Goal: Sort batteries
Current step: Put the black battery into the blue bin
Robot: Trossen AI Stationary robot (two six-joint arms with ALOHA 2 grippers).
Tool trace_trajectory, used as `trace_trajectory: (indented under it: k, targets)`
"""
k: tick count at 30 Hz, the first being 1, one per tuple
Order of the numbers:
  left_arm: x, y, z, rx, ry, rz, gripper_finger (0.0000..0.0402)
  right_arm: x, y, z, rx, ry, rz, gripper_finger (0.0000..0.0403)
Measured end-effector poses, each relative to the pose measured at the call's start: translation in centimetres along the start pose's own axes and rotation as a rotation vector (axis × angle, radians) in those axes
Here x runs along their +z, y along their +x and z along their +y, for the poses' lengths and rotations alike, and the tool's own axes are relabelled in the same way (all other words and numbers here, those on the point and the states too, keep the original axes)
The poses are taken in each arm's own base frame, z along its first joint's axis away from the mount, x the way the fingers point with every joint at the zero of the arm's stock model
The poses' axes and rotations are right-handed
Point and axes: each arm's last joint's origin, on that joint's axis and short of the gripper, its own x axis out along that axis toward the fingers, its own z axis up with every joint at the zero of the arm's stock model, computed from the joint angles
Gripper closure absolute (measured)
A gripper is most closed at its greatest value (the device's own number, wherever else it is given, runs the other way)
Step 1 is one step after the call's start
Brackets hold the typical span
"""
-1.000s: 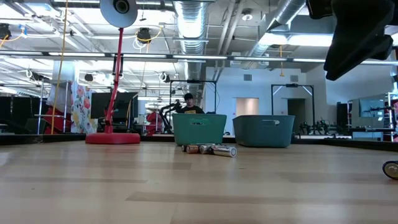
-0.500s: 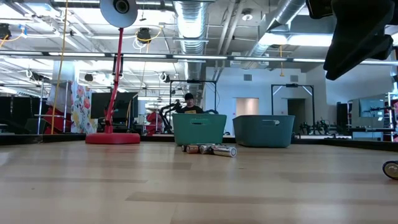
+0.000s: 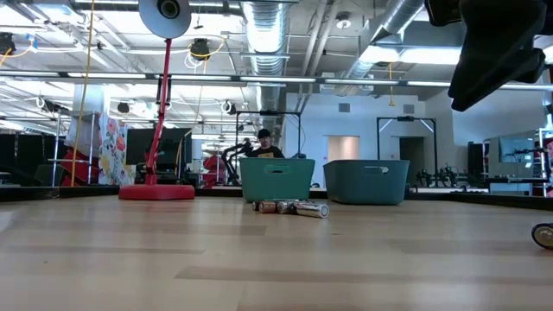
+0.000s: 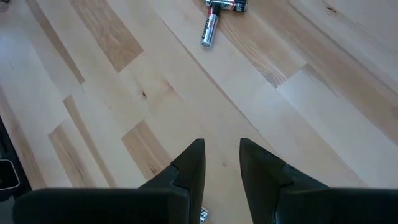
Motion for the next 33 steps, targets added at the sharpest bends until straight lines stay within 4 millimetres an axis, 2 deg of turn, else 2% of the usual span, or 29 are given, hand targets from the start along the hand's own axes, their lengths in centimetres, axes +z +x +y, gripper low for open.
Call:
trace_trajectory:
  k: [19, 33]
  targets:
    - [-0.3, 0.0, 0.1, 0.02, 0.046, -0.018, 0.0304, 0.1, 0.0, 0.0, -0.009, 0.009, -0.025, 0.0287]
    - [-1.2, 4.2, -0.5, 0.1, -0.003, -0.005, 0.0304, 0.1, 0.0, 0.0, -0.009, 0.009, -0.025, 0.0287]
